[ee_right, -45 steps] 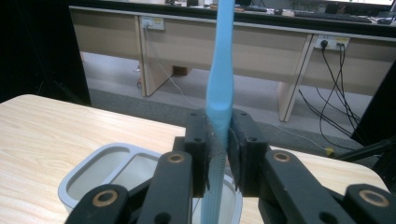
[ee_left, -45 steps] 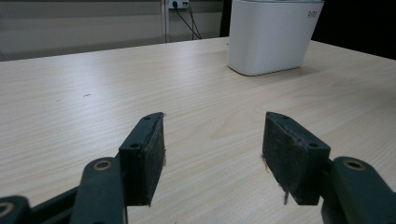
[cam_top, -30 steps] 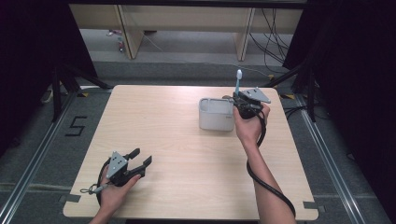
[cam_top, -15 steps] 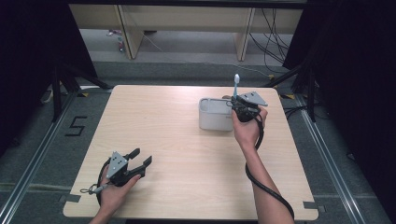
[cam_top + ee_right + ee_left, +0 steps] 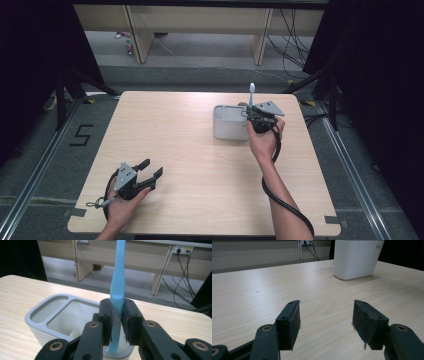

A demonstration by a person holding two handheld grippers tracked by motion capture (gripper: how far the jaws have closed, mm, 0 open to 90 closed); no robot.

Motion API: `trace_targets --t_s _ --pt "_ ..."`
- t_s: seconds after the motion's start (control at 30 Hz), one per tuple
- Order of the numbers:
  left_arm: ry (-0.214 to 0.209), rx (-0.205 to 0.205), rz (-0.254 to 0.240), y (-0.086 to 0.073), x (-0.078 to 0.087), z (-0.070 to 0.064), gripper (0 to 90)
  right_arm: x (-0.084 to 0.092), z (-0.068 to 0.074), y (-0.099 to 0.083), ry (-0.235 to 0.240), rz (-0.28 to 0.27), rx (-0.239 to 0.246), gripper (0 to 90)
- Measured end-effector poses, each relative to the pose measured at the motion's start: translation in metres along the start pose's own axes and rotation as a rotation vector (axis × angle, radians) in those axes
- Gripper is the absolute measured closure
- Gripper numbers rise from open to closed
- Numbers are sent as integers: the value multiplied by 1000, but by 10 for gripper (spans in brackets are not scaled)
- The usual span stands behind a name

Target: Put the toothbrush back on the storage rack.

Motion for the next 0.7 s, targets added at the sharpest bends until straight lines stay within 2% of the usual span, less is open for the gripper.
trace_targets --t_s 0.3,0.4,0.5,0.53,0.57,0.6,0.63,0.67,0.7 --pt "-4 -3 -2 0 0 -1 385 -2 0 -4 6 15 -13 786" --pt "-4 -3 -3 0 0 -1 385 -3 -2 -6 3 14 2 786" --pt "-4 -5 -1 0 0 -1 385 -3 -1 -9 -7 23 -11 786" --pt "-4 -6 0 0 0 -1 385 -3 -3 -9 2 28 2 785" --pt "-4 -6 0 0 0 -1 385 -3 -2 -10 -1 29 -8 785" --pt "-4 -6 0 0 0 -1 385 -5 -4 -10 2 26 24 785" --pt "-4 -5 0 0 0 -1 385 -5 -2 -11 3 28 -11 785" --pt "-4 -4 0 0 0 -1 385 -4 -2 -12 -5 41 -18 785" --pt "-4 -5 -1 0 0 -1 384 -4 -3 -12 -4 36 -2 785"
Point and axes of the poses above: each handheld gripper's, and its own axes: x roughly backward along the jaws, y roughly out of its top, z roughly to its left, the point moved 4 cm from there along -x, roughly forward along the jaws, and after that the axes turned 4 degrees about -x, right-handed, at the moved point
